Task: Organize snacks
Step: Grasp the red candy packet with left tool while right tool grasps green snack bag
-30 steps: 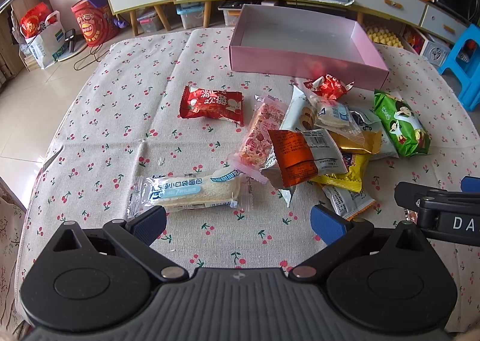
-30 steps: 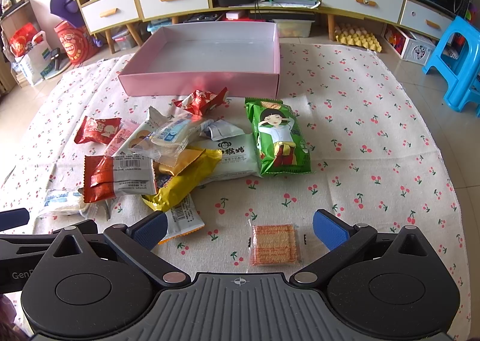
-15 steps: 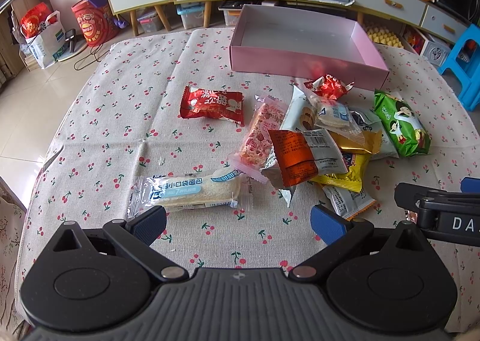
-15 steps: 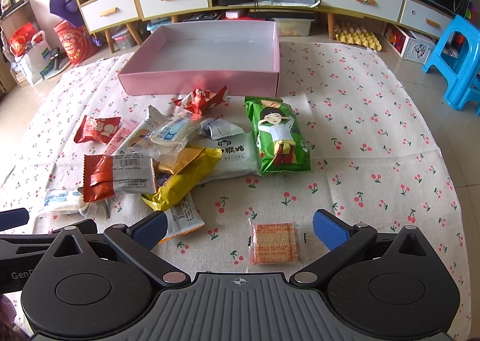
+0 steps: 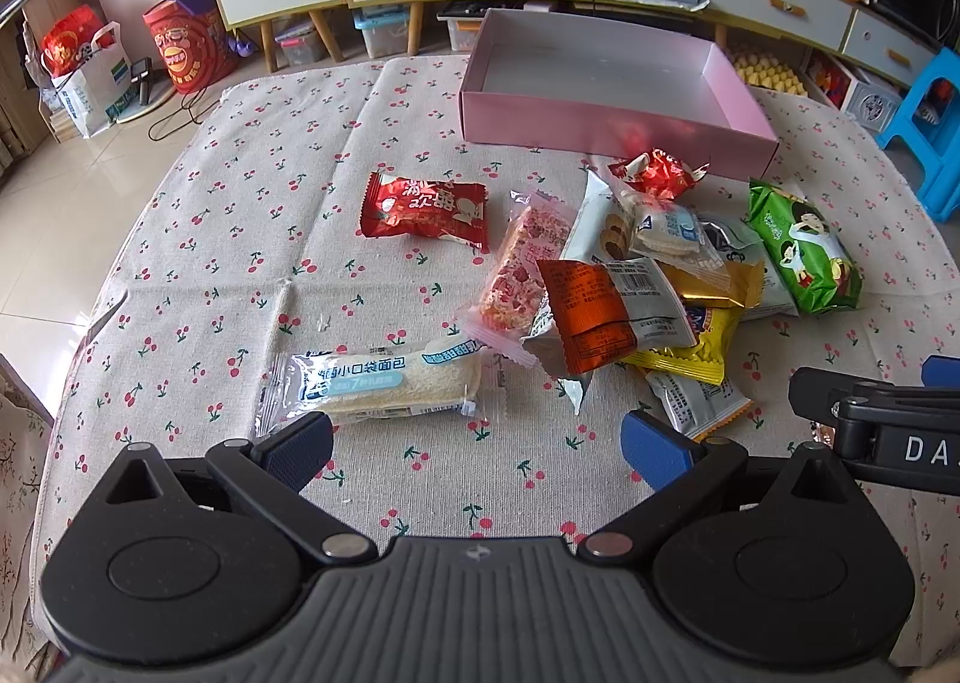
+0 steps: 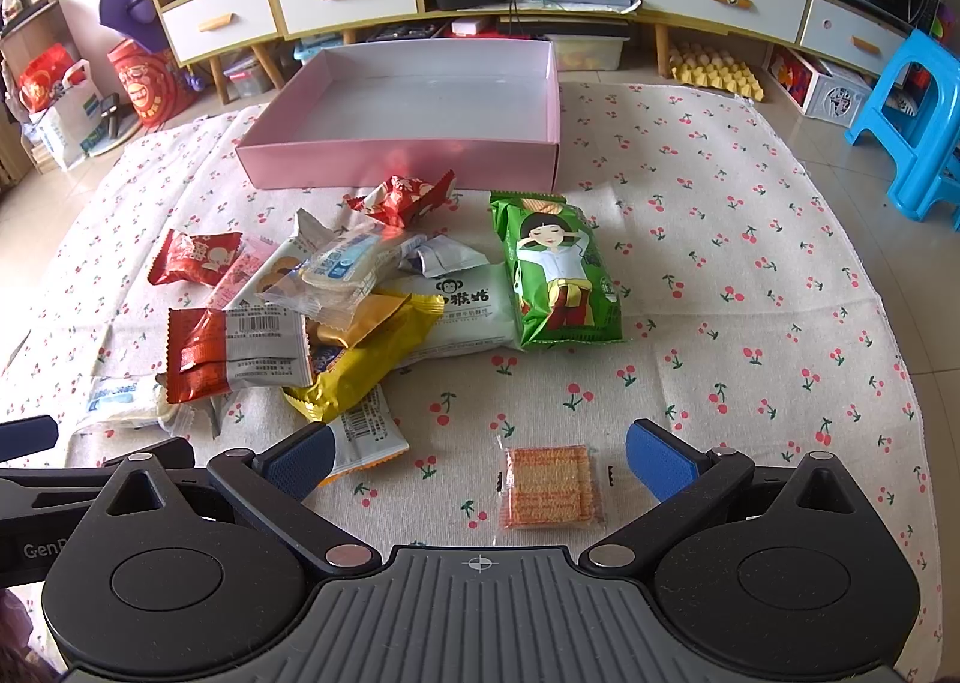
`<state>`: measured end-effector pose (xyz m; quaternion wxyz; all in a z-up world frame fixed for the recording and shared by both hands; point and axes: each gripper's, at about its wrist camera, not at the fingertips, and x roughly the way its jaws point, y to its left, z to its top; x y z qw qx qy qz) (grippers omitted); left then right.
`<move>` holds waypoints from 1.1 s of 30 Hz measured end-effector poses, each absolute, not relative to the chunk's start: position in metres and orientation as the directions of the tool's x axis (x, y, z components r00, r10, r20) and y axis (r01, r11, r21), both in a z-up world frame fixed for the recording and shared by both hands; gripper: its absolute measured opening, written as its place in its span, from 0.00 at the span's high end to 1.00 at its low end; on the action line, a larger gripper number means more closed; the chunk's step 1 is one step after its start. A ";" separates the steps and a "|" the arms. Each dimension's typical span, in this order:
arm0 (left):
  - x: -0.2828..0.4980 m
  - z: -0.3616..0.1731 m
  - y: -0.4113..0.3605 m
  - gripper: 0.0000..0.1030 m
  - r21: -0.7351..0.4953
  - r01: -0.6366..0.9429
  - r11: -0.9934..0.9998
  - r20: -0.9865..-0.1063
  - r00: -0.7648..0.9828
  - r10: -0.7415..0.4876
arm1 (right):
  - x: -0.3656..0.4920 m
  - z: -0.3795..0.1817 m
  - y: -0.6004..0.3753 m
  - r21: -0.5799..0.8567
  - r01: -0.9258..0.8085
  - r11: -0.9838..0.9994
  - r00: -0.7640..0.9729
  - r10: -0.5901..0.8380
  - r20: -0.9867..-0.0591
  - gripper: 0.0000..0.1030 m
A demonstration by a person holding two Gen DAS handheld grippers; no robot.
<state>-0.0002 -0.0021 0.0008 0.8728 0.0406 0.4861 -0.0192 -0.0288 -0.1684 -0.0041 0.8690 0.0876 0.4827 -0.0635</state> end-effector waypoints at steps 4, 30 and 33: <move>0.000 0.001 -0.002 0.00 0.059 0.075 0.995 -0.849 0.528 0.011 | -0.030 -0.005 -0.167 0.083 0.188 0.979 0.526 -0.029 -0.850 0.00; 0.059 0.028 0.023 0.02 0.025 0.154 0.988 -0.821 0.567 -0.068 | 0.025 0.031 -0.226 0.205 0.145 0.968 0.500 0.107 -0.859 0.00; 0.072 0.022 0.031 0.04 -0.024 0.122 0.992 -0.830 0.550 -0.088 | 0.036 0.023 -0.240 0.231 0.184 0.955 0.493 0.113 -0.863 0.00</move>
